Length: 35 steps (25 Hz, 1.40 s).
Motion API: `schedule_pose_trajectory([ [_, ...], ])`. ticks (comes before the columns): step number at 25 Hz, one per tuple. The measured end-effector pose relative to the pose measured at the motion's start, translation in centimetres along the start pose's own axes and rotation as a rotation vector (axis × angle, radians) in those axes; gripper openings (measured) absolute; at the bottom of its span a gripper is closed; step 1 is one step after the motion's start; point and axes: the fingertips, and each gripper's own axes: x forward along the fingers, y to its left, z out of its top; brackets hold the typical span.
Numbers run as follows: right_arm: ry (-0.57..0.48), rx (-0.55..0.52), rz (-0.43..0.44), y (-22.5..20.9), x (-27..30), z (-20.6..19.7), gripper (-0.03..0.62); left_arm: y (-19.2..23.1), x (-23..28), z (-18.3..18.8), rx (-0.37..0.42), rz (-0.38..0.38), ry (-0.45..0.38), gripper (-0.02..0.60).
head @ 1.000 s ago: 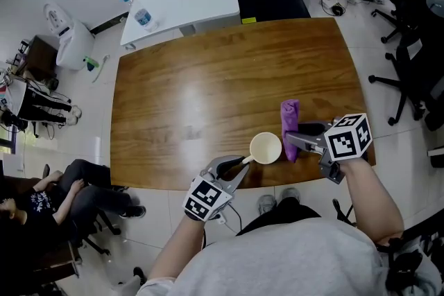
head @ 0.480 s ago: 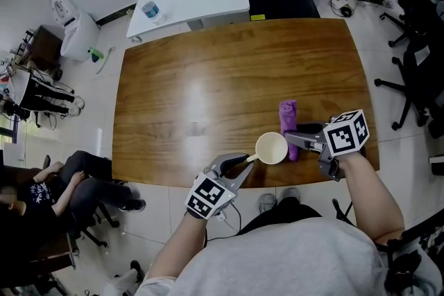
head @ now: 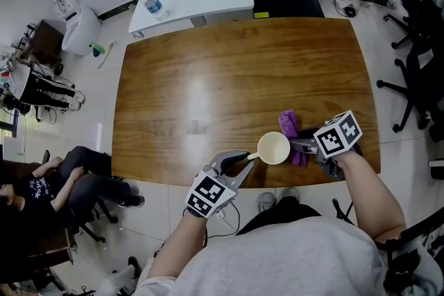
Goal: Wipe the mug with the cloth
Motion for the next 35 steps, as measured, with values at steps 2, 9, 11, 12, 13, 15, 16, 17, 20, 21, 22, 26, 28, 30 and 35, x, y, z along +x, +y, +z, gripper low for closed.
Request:
schedule_pose_trajectory([
  [2,-0.006,-0.011,-0.003,0.1,-0.3,0.5,0.12,0.0,0.0,0.1,0.001,-0.001,0.0,0.054],
  [9,-0.153,-0.063,0.029,1.5,-2.1,6.0,0.12,0.4,0.2,0.0,-0.007,0.009,-0.007,0.054],
  [11,-0.173,-0.076,0.028,1.8,-2.3,7.4,0.12,0.7,0.1,0.1,-0.012,0.011,-0.009,0.054],
  [12,-0.179,-0.083,0.031,2.0,-2.3,8.0,0.12,0.8,0.1,0.2,-0.015,0.013,-0.011,0.055],
  [13,-0.185,-0.091,0.037,2.3,-2.2,8.5,0.12,0.9,0.0,0.1,-0.02,0.014,-0.012,0.055],
  [15,-0.196,-0.104,0.066,3.1,-1.9,9.2,0.12,1.0,0.0,0.1,-0.03,0.018,-0.015,0.055],
  [16,-0.198,-0.107,0.088,3.6,-1.8,9.4,0.12,1.2,0.0,0.1,-0.033,0.022,-0.016,0.055],
  [17,-0.195,-0.109,0.111,4.1,-1.6,9.6,0.12,1.3,0.0,0.1,-0.034,0.026,-0.016,0.055],
  [20,-0.173,-0.106,0.163,5.1,-0.8,9.6,0.12,1.8,0.1,0.2,-0.042,0.034,-0.018,0.054],
  [21,-0.168,-0.095,0.177,5.1,-0.6,9.4,0.12,1.9,0.1,0.2,-0.045,0.036,-0.019,0.054],
  [22,-0.165,-0.078,0.189,5.1,-0.3,9.2,0.12,2.0,0.1,0.2,-0.049,0.039,-0.021,0.054],
  [26,-0.141,-0.013,0.199,3.8,0.7,8.2,0.12,2.2,0.1,0.2,-0.07,0.049,-0.033,0.054],
  [28,-0.12,0.003,0.186,3.0,1.2,7.6,0.121,2.2,0.1,0.4,-0.075,0.053,-0.037,0.054],
  [30,-0.103,0.013,0.169,2.2,1.7,7.1,0.121,2.3,0.2,0.6,-0.078,0.056,-0.038,0.054],
  [35,-0.059,0.019,0.131,0.8,2.8,5.8,0.121,2.7,0.2,0.6,-0.099,0.07,-0.052,0.054],
])
